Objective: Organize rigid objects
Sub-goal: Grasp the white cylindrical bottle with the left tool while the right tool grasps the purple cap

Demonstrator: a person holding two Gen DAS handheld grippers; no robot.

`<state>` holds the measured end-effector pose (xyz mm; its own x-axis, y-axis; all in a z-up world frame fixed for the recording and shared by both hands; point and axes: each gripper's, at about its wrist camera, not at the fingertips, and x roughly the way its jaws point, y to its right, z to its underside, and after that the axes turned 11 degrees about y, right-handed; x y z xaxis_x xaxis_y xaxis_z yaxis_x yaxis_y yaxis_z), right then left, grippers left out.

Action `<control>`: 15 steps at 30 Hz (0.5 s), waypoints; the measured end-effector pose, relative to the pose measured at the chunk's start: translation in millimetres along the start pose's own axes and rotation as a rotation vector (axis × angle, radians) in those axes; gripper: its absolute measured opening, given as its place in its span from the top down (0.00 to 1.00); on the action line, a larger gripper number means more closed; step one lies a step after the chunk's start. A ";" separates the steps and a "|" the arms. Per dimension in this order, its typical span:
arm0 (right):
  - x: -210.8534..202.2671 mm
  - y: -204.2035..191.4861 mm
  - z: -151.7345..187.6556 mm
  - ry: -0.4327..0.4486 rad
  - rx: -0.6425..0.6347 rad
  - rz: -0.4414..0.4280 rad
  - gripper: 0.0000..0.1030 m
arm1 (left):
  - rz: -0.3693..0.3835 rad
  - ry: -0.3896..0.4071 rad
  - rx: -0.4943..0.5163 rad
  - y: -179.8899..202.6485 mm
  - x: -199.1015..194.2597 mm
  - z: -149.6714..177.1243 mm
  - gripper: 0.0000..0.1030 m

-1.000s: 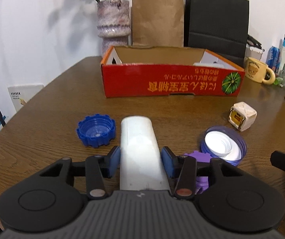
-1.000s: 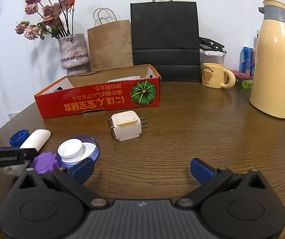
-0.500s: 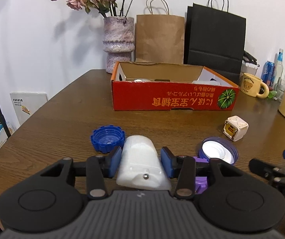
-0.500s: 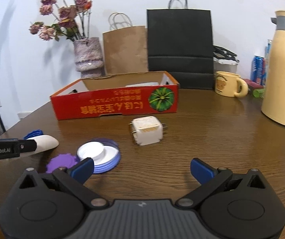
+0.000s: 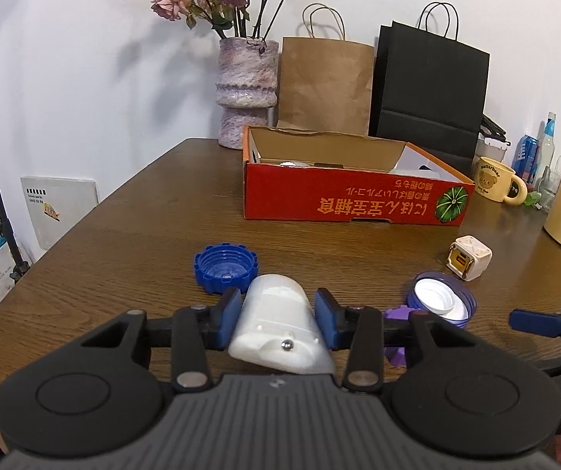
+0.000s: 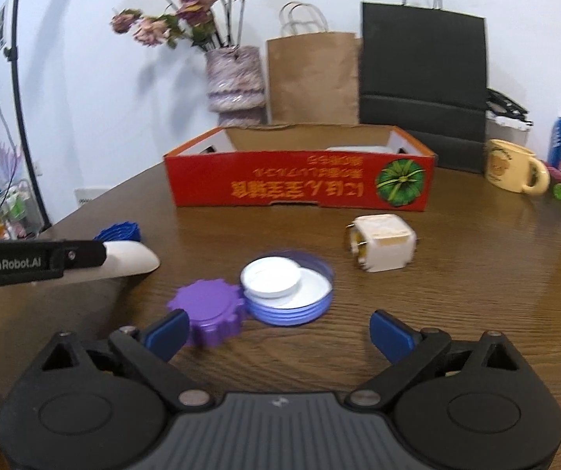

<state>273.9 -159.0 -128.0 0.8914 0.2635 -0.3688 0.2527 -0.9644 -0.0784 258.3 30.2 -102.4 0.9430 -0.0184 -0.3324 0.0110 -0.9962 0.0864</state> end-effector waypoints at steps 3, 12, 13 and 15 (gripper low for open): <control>6.4 -9.8 0.0 -0.022 -0.016 -0.036 0.12 | 0.006 -0.001 -0.003 -3.7 -0.2 0.7 0.60; 31.5 -36.0 -2.6 -0.084 -0.070 -0.091 0.29 | 0.011 -0.077 -0.024 -16.6 12.6 4.7 0.86; 33.5 -37.7 -3.4 -0.082 -0.075 -0.091 0.34 | 0.015 -0.079 -0.027 -17.4 12.8 5.0 0.84; 35.4 -38.5 -5.1 -0.075 -0.082 -0.093 0.48 | 0.023 -0.078 -0.018 -16.9 11.5 5.3 0.74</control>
<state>297.7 -112.5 -133.3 0.8327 0.3461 -0.4322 0.3654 -0.9300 -0.0407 267.2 46.3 -112.6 0.9142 -0.0483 -0.4024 -0.0035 -0.9938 0.1113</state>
